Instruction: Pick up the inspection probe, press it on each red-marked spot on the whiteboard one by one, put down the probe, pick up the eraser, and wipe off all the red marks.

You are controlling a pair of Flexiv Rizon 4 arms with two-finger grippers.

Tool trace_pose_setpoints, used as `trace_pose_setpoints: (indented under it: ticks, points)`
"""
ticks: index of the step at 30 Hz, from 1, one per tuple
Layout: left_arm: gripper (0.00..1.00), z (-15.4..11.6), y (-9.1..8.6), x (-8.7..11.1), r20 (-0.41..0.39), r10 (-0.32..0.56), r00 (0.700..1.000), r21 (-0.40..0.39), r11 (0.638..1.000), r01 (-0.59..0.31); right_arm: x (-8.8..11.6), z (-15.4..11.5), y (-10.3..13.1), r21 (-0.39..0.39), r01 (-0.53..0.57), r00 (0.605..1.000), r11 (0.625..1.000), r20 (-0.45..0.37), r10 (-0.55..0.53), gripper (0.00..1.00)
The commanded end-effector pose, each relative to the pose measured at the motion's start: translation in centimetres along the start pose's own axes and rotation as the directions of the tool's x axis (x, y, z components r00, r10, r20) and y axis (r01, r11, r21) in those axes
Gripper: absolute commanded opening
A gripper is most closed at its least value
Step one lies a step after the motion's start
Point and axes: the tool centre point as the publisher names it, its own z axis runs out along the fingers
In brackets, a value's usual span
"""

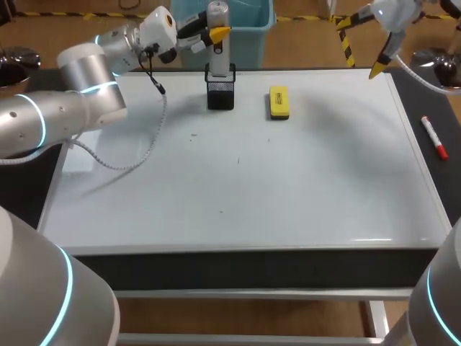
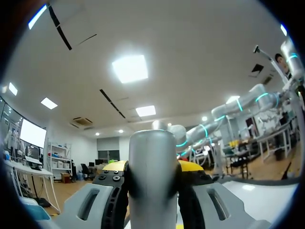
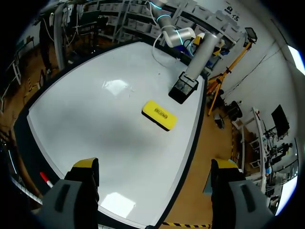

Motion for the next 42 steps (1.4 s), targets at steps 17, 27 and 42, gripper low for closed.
trace_pose_setpoints:
  ticks: [17,27,42]
  points:
    - [0.00,-1.5,4.3,-0.9,-0.044,-0.033,0.998,0.029,0.999,0.035,-0.1,-0.1,0.0,0.002,0.001,1.000,1.000,-0.004,-0.001,1.00]
    - [0.00,-2.4,6.5,-0.9,-0.043,-0.068,0.997,0.016,0.997,0.069,-0.1,-0.1,0.0,0.002,0.001,1.000,1.000,-0.004,-0.001,1.00]
    - [0.00,-2.6,9.2,-0.4,-0.058,-0.118,0.991,-0.036,0.993,0.116,-0.1,-0.1,0.0,0.002,0.001,1.000,1.000,-0.004,-0.001,1.00]
